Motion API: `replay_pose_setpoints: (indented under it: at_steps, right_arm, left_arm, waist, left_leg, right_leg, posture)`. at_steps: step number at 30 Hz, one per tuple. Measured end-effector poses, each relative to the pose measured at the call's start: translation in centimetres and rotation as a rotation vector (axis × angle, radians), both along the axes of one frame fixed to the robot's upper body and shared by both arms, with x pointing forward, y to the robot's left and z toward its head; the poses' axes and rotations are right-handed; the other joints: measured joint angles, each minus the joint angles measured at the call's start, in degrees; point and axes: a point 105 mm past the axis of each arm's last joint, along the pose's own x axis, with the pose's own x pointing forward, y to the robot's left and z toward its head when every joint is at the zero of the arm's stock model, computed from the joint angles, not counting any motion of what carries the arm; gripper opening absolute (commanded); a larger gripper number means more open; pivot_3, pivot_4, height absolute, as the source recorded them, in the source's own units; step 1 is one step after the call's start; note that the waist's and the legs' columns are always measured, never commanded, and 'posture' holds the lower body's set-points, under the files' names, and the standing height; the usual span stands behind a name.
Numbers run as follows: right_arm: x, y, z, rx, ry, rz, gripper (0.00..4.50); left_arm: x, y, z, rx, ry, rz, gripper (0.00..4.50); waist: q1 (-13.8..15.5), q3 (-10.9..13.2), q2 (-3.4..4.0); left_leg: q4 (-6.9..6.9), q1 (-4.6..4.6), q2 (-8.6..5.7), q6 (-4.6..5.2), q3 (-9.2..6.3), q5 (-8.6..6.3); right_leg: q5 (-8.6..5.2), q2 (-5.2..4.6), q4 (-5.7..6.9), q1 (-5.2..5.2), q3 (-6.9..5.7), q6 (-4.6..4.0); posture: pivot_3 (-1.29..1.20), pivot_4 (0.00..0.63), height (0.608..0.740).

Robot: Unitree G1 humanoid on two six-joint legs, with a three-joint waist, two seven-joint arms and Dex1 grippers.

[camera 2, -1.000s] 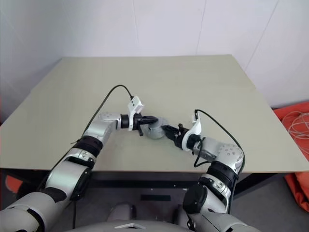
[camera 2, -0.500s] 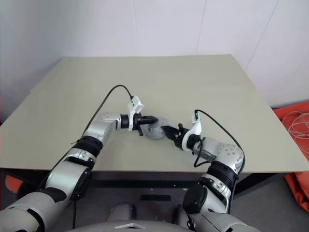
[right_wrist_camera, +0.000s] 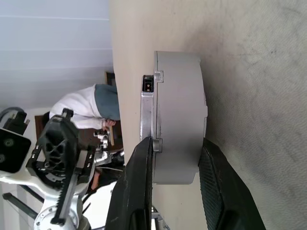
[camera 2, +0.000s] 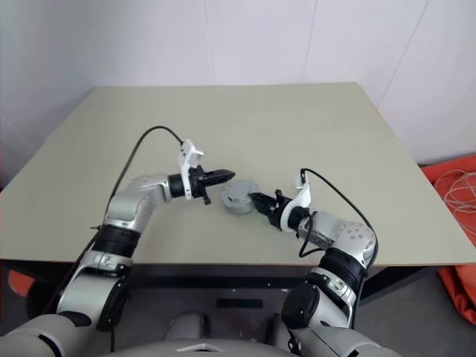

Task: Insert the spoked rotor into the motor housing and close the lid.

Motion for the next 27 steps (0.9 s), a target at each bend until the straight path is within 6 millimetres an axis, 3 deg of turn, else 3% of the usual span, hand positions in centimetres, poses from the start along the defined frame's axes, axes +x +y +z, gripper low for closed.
replay_pose_setpoints:
  at_steps: [6, 10, 18, 22, 27]
  right_arm:
    - [0.3, 0.2, 0.0, 0.005, 0.002, -0.002, 1.13]
    - [0.7, 0.2, 0.3, 0.011, -0.006, -0.011, 1.13]
    - [1.2, 0.5, 1.2, 0.038, -0.03, -0.001, 1.13]
    - [1.4, 0.5, 1.7, 0.042, -0.043, -0.001, 1.13]
    - [1.4, 0.6, 2.5, 0.061, -0.064, 0.006, 1.13]
  left_arm:
    - [-3.6, 2.3, -0.9, -0.195, 0.237, 0.115, 0.0]
    - [-7.1, 4.3, -4.8, -0.274, 0.457, 0.212, 0.0]
    - [-9.0, 5.1, -6.2, -0.517, 0.634, 0.335, 0.0]
    - [-8.8, 5.6, -6.6, -0.615, 0.688, 0.382, 0.82]
    - [-8.2, 6.2, -6.3, -0.72, 0.704, 0.413, 2.53]
  waist:
    - [-0.55, 0.01, 0.02]
    - [-1.16, 0.06, -0.03]
    - [-1.11, 0.07, -0.05]
    - [-1.1, 0.07, -0.05]
    - [-1.04, 0.07, -0.05]
  left_leg:
    - [0.04, -0.18, 0.06, 0.0, 0.02, 0.0]
    - [0.1, -0.51, 0.11, -0.01, -0.07, 0.0]
    - [0.17, -0.65, 0.11, -0.06, -0.1, 0.03]
    - [0.17, -0.65, 0.13, -0.06, -0.11, 0.03]
    - [0.19, -0.65, 0.12, -0.06, -0.11, 0.03]
  right_leg:
    - [-0.11, 0.09, -0.02, 0.0, -0.01, 0.17]
    - [-0.22, 0.17, -0.02, -0.29, -0.07, 0.38]
    - [-0.19, 0.19, -0.03, -0.3, -0.1, 0.47]
    - [-0.07, 0.24, -0.03, -0.31, -0.1, 0.68]
    - [-0.06, 0.23, -0.03, -0.29, -0.1, 0.71]
  posture:
    - [0.0, 0.0, 0.74]
    - [0.0, 0.0, 0.74]
    - [0.0, 0.0, 0.74]
    - [0.0, 0.0, 0.74]
    - [0.0, 0.0, 0.74]
